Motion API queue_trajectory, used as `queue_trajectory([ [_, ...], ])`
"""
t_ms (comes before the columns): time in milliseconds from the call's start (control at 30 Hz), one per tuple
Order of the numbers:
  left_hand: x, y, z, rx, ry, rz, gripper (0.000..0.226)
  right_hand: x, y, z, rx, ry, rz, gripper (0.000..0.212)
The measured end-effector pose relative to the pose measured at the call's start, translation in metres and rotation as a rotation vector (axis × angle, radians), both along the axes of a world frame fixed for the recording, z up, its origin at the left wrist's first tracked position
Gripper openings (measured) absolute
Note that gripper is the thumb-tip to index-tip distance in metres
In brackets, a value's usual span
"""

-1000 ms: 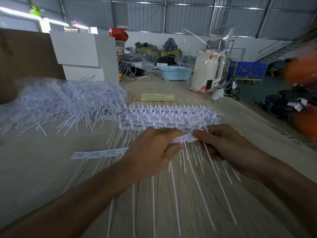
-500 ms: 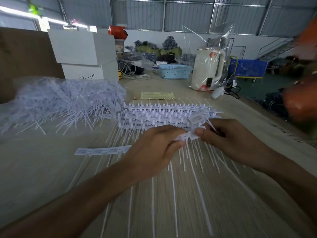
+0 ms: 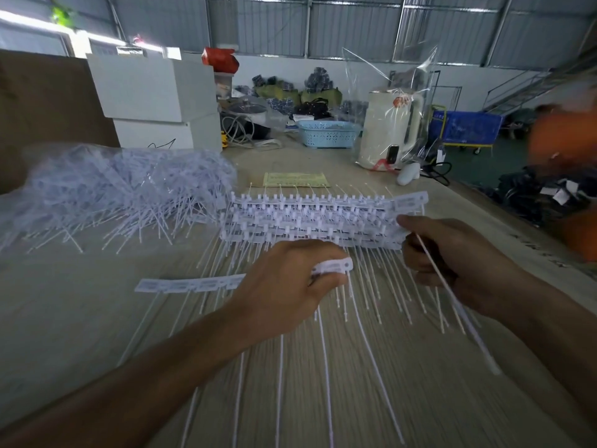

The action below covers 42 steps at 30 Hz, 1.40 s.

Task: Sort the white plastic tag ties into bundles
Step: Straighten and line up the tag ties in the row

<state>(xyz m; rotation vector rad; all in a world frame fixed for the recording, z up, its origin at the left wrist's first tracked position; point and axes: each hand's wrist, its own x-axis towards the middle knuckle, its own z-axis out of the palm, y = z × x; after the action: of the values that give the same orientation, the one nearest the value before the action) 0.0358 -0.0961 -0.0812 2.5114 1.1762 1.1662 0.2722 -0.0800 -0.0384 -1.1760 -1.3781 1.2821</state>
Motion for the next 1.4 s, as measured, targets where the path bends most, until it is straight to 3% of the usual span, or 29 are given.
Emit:
queue_trajectory([
  [133,0.000,0.003,-0.001,0.043,-0.042,0.030,0.021,-0.002,-0.003,0.000,0.011,0.023,0.017,0.030],
  [233,-0.002,0.003,-0.002,0.057,-0.062,0.076,0.024,-0.005,-0.004,-0.001,0.019,0.020,0.053,0.032],
  [433,-0.004,0.003,0.001,0.042,-0.084,0.085,0.035,-0.012,-0.009,-0.007,0.144,-0.182,0.140,0.038],
  [700,-0.002,0.003,0.001,-0.045,-0.034,0.114,0.050,-0.015,-0.009,-0.012,0.025,0.020,0.148,0.025],
  [967,0.000,0.004,0.002,-0.044,-0.036,0.112,0.043,-0.019,-0.009,-0.010,0.182,0.024,0.120,0.024],
  [1400,0.000,0.002,-0.001,-0.027,-0.039,0.101,0.039,-0.020,-0.013,-0.005,0.175,0.055,0.085,0.066],
])
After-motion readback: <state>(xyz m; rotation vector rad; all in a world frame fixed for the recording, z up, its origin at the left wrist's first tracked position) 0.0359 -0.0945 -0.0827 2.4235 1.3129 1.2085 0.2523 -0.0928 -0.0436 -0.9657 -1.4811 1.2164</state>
